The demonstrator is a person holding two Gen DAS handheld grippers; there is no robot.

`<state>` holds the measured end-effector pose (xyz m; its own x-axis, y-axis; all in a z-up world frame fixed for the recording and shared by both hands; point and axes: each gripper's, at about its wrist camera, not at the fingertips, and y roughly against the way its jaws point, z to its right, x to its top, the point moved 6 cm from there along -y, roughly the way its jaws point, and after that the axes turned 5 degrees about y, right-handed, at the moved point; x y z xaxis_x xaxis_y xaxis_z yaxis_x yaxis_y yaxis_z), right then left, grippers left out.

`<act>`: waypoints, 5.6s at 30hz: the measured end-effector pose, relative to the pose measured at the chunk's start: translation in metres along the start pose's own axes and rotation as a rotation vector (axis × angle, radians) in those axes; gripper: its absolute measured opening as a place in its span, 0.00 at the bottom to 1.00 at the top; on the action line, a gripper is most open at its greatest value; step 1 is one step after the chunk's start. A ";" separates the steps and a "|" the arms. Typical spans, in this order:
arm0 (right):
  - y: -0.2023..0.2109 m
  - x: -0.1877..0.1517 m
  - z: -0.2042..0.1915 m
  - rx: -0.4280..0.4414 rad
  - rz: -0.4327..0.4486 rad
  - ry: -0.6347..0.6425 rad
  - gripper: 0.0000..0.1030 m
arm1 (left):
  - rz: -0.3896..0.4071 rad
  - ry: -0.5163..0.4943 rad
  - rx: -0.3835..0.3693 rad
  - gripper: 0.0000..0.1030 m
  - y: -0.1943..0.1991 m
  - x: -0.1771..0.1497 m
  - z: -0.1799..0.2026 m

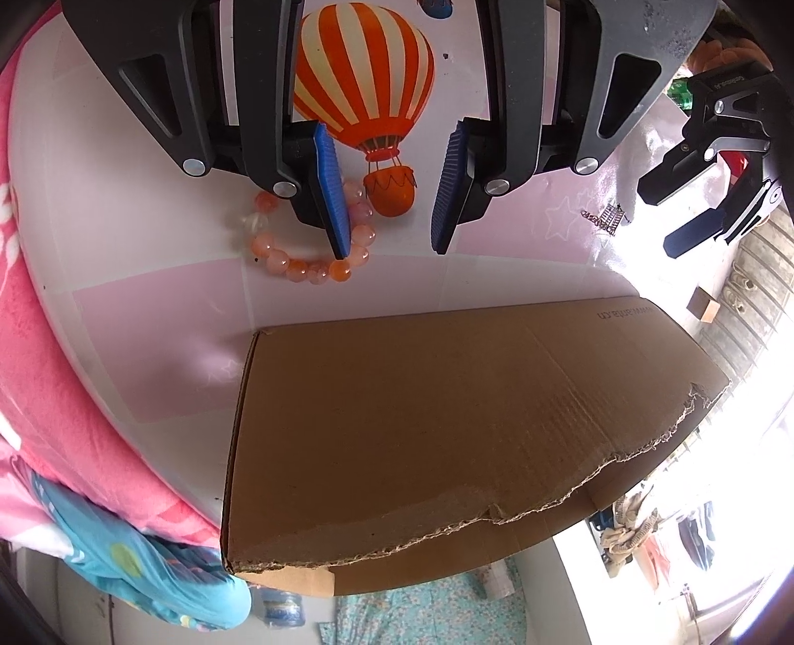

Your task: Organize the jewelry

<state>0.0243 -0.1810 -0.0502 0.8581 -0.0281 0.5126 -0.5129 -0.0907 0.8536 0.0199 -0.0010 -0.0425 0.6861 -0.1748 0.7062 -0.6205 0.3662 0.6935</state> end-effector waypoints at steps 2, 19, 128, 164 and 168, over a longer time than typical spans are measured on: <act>0.000 0.000 0.002 0.002 0.000 -0.006 0.28 | 0.004 -0.006 0.007 0.64 0.002 -0.001 0.000; 0.001 0.000 0.018 0.057 0.012 -0.076 0.14 | 0.008 -0.025 0.006 0.56 0.005 -0.007 0.002; 0.053 0.133 0.051 0.520 0.094 -0.321 0.07 | -0.223 -0.004 -0.100 0.01 -0.087 0.176 0.011; 0.076 0.166 0.032 0.286 0.158 -0.128 0.10 | 0.071 0.149 0.000 0.68 0.023 0.172 -0.054; 0.088 0.151 0.065 0.186 0.189 -0.202 0.19 | 0.062 0.206 0.027 0.71 0.023 0.166 -0.071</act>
<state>0.1100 -0.2583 0.0964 0.7451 -0.2565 0.6156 -0.6663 -0.2446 0.7045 0.1466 0.0435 0.0804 0.7077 0.0390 0.7055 -0.6720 0.3453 0.6551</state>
